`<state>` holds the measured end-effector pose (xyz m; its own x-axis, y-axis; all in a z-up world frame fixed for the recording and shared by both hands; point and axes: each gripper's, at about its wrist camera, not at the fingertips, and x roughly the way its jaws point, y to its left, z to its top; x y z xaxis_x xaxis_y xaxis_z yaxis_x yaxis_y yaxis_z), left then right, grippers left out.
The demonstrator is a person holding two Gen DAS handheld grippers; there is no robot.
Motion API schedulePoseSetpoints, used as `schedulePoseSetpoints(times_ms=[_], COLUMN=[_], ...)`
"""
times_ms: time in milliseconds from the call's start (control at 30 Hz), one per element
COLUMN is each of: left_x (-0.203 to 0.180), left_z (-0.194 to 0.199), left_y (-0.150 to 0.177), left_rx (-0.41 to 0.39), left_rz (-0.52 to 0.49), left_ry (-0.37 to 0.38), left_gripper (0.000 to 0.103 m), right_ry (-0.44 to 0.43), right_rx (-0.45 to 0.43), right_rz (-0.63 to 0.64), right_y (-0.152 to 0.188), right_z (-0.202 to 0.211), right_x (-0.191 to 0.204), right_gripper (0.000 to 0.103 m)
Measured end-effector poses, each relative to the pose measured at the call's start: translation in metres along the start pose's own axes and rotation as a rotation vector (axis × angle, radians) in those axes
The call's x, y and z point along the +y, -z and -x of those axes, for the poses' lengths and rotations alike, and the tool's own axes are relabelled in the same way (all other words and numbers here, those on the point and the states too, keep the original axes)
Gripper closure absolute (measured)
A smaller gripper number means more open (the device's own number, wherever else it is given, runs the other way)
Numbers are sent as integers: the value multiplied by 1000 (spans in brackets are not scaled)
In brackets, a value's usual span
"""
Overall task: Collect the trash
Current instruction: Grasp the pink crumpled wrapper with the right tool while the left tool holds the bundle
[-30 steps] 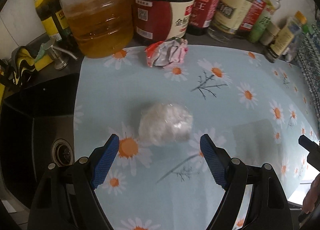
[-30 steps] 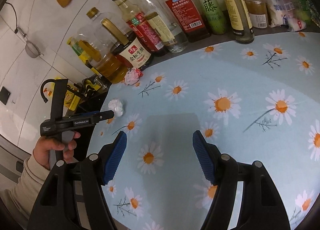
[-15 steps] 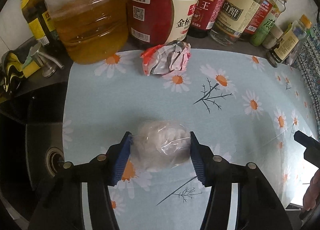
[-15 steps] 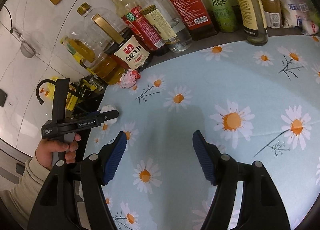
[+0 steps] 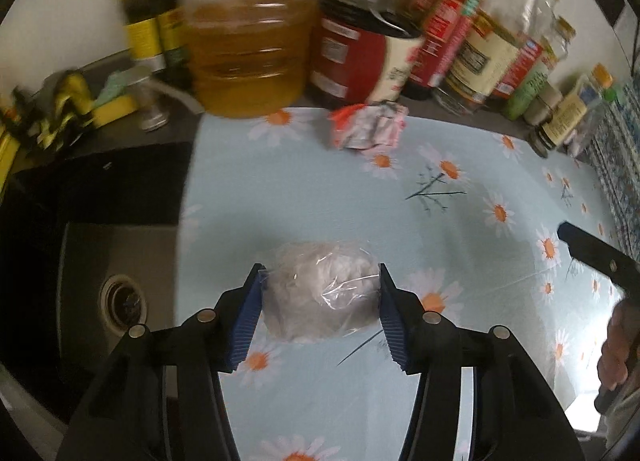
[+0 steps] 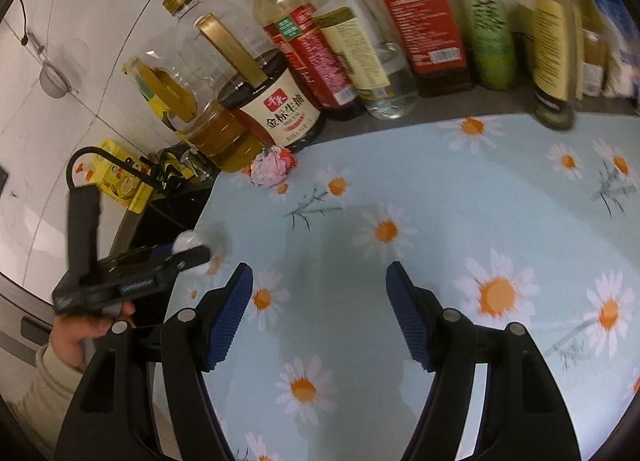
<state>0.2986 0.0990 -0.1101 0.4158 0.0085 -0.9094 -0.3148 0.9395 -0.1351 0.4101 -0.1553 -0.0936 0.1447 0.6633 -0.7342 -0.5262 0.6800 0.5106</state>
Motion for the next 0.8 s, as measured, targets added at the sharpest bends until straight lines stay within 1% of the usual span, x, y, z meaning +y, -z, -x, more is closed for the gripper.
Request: schedulePoseSetpoints(times_ms=[33, 200, 367, 467, 667, 767, 800], left_x=[7, 32, 47, 57, 77, 84, 86], left_z=[6, 29, 44, 52, 65, 73, 74], left_y=[5, 27, 45, 55, 77, 87, 89], left_rx=[-7, -35, -50, -55, -57, -64, -67], left_rz=[21, 115, 174, 204, 267, 289, 299], left_ry=[-4, -30, -70, -98, -126, -141, -143], left_gripper=[51, 51, 51, 51, 51, 51, 51], right_ry=[-2, 19, 50, 76, 131, 182, 204], right_rx=[-3, 3, 5, -1, -3, -11, -14], right_rz=[6, 56, 75, 93, 110, 121, 130], right_y=[-4, -31, -53, -62, -73, -77, -78], right_z=[-4, -34, -78, -102, -143, -159, -164], right_x=[2, 25, 49, 64, 80, 85, 87], right_gripper=[27, 27, 27, 27, 27, 28, 31])
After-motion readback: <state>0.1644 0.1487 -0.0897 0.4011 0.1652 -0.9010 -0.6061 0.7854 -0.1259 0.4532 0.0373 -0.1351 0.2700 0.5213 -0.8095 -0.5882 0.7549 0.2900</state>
